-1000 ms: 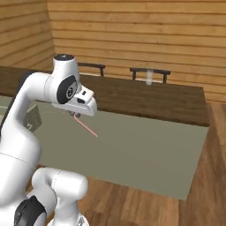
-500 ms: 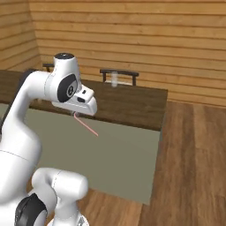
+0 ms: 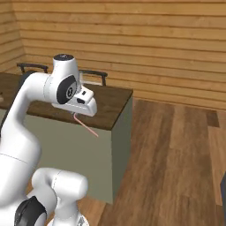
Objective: Take a straw from the drawer in front and place it inside the glass cup on the dining counter.
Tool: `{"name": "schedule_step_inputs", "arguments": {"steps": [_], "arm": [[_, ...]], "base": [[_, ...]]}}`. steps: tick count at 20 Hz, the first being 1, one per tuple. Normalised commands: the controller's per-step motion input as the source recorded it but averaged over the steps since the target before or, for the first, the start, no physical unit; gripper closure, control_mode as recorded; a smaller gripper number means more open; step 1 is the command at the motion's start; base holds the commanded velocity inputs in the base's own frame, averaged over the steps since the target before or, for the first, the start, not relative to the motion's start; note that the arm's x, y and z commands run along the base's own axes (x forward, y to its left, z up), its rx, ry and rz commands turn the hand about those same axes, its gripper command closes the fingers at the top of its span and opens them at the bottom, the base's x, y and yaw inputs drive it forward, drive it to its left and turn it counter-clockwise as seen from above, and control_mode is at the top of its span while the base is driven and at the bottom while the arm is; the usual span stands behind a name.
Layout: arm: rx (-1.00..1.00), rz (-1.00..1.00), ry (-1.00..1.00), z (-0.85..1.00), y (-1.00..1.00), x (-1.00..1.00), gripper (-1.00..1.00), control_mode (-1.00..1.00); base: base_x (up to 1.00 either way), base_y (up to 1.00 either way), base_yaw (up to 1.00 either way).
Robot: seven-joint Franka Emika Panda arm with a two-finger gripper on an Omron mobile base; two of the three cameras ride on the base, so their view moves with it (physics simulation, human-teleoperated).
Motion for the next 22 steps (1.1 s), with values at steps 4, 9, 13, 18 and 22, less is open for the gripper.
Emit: {"name": "schedule_step_inputs", "arguments": {"steps": [4, 9, 13, 18, 22], "arm": [[0.0, 0.0, 0.0, 0.0, 0.0, 0.0, 1.0, 1.0], [0.0, 0.0, 0.0, 0.0, 0.0, 0.0, 1.0, 1.0], [0.0, 0.0, 0.0, 0.0, 0.0, 0.0, 1.0, 1.0], [0.0, 0.0, 0.0, 0.0, 0.0, 0.0, 1.0, 1.0], [0.0, 0.0, 0.0, 0.0, 0.0, 0.0, 1.0, 1.0]], "base": [[0.58, -1.0, 0.07], [0.66, -1.0, 0.07], [0.85, -1.0, 0.07], [1.0, -0.76, 0.02], [1.0, -0.55, 0.01]]}}
